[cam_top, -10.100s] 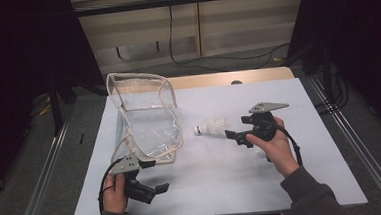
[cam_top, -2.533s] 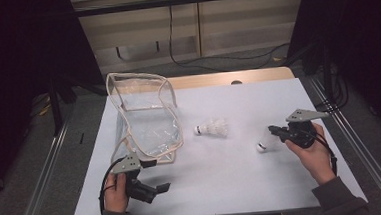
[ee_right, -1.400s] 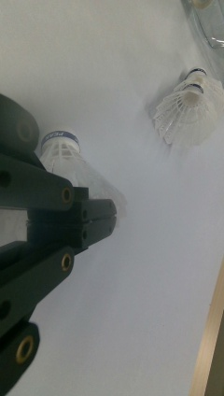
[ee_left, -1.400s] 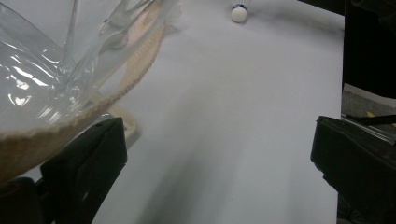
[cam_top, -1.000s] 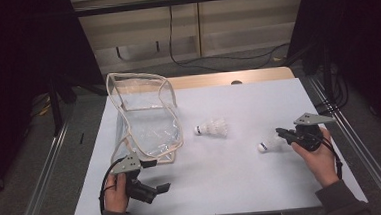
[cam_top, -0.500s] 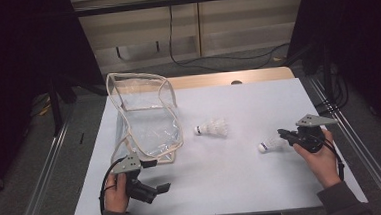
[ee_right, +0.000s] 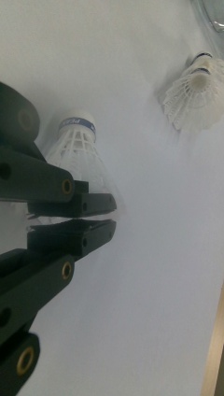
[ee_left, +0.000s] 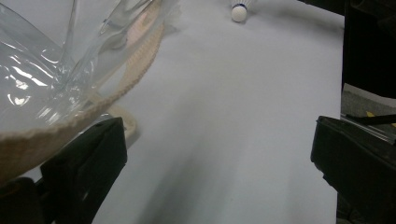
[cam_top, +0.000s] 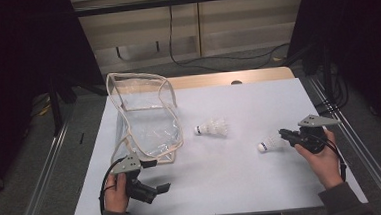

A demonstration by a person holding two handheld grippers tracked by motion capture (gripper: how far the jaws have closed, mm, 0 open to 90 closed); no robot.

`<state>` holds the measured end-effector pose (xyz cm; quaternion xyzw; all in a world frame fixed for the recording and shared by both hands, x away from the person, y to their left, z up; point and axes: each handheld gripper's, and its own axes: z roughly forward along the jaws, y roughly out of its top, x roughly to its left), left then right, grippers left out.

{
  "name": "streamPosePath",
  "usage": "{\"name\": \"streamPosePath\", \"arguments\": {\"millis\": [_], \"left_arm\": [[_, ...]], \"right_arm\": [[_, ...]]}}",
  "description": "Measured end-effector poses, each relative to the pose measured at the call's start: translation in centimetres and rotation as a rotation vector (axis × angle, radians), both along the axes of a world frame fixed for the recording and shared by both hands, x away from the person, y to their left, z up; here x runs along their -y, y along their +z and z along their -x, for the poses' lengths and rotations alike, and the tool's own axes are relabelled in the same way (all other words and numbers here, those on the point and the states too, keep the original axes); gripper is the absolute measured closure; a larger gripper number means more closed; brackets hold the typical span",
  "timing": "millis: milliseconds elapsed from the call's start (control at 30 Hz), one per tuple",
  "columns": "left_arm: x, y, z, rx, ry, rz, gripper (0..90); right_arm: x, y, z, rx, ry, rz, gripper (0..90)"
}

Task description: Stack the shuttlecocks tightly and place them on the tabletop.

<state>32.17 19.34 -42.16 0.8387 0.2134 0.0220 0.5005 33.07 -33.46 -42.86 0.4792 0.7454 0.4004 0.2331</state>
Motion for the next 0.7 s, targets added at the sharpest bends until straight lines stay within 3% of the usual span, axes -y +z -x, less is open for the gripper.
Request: {"name": "streamPosePath", "arguments": {"millis": [700], "left_arm": [[0.1, 0.0, 0.0, 0.004, -0.001, -0.003, 3.6]], "right_arm": [[0.4, 1.8, 0.5, 0.017, -0.011, -0.049, 78.2]]}}
